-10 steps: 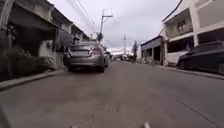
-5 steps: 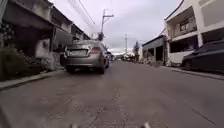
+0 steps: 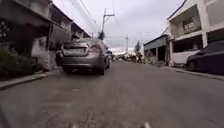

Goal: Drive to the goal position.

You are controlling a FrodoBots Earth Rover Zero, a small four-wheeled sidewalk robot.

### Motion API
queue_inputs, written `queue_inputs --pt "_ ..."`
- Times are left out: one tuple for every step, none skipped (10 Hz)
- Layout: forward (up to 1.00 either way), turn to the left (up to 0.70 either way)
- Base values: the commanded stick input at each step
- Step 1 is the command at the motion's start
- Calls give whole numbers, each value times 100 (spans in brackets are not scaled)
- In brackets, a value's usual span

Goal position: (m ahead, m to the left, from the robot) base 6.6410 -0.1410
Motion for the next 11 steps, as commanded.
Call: queue_inputs --pt "70 -4" --pt "70 0" --pt "70 0" --pt "70 0" --pt "70 0" --pt "70 0" --pt "70 0" --pt "70 0" --pt "70 0" --pt "70 0" --pt "70 0"
